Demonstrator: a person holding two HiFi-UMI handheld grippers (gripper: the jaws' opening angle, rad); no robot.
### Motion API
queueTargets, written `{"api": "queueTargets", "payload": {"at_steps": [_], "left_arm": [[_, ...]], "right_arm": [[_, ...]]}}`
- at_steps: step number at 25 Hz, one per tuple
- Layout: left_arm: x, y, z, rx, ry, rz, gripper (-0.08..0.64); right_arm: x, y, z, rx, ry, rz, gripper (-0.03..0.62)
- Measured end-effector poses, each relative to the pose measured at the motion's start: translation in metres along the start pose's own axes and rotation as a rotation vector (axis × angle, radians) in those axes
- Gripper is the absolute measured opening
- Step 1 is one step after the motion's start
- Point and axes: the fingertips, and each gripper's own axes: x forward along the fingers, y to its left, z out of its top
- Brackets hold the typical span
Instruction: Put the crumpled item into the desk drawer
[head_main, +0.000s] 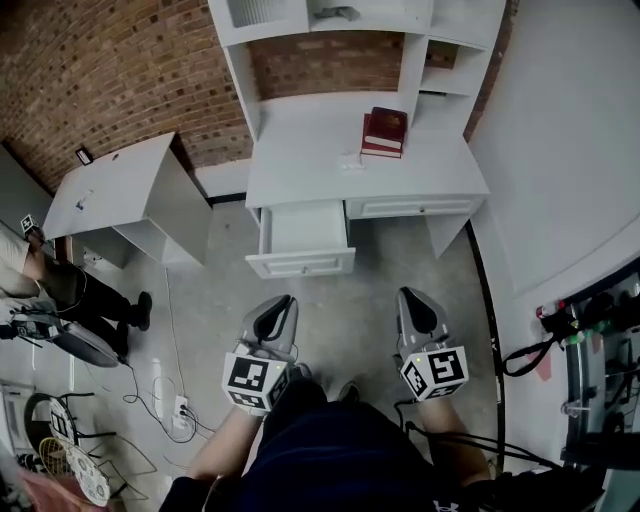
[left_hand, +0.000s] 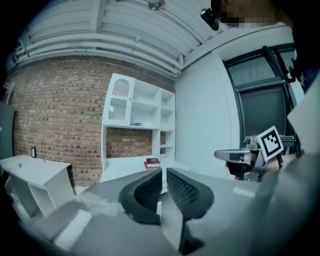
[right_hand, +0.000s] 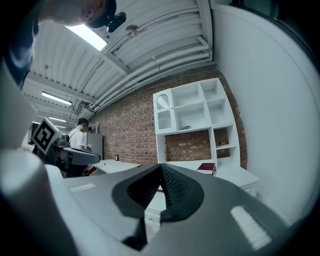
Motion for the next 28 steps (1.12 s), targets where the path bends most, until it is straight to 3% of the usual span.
{"api": "queueTargets", "payload": {"at_steps": [13,28], "left_arm": [[0.058,0.024,0.003,-0.020,0.014,-0.042,0.031],[0.165,0.137,0.020,-0.028,-0.016,-0.139,0.031]], "right_arm": [[0.037,-0.025,-0.010,0.007,0.047,-0.048,0.002],[0.173,-0.026,-0.003,-0.013,0.115,-0.113,0.003]]}}
